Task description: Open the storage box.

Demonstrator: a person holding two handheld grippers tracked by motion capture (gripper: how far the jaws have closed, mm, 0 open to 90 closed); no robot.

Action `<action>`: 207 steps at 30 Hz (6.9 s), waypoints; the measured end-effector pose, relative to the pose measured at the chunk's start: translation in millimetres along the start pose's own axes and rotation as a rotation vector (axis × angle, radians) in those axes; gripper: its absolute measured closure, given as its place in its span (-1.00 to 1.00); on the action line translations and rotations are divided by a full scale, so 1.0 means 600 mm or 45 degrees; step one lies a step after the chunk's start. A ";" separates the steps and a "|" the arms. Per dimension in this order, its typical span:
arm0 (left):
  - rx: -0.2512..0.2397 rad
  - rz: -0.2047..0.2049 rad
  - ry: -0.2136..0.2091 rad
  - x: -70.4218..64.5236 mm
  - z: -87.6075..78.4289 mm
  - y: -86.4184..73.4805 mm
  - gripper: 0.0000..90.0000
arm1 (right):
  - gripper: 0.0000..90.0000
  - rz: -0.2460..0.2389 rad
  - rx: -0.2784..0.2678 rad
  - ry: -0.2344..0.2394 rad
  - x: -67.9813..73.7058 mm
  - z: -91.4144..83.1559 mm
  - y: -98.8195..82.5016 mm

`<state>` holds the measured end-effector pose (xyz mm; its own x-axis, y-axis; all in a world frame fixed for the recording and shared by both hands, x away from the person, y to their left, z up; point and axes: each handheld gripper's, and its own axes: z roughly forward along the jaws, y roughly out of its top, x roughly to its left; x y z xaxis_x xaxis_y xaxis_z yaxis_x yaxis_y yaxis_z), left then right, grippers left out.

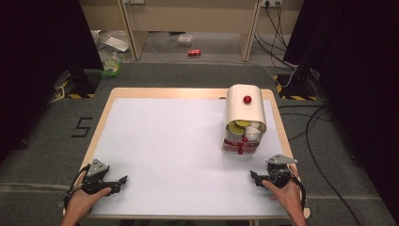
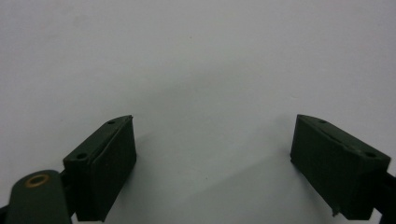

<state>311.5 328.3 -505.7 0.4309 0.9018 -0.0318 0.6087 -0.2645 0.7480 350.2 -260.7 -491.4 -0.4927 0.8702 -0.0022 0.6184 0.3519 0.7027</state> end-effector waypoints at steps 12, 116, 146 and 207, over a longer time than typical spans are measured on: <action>-0.001 -0.001 -0.001 0.000 0.000 0.000 -0.71 | -0.63 -0.005 -0.086 -0.012 0.006 -0.028 0.009; 0.000 -0.001 -0.001 0.000 0.000 0.000 -0.71 | -0.14 -0.223 -0.346 0.092 0.084 -0.084 0.216; -0.001 -0.001 -0.001 0.000 0.000 0.000 -0.71 | -0.07 -0.261 -0.302 0.159 0.094 -0.119 0.193; -0.001 0.000 0.000 0.000 0.000 0.000 -0.71 | -0.03 -0.313 -0.247 0.232 0.126 -0.155 0.133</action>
<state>311.3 328.3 -505.8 0.4311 0.9017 -0.0321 0.6082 -0.2641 0.7485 305.7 -198.9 -369.3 -0.7241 0.6858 -0.0734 0.3488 0.4559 0.8188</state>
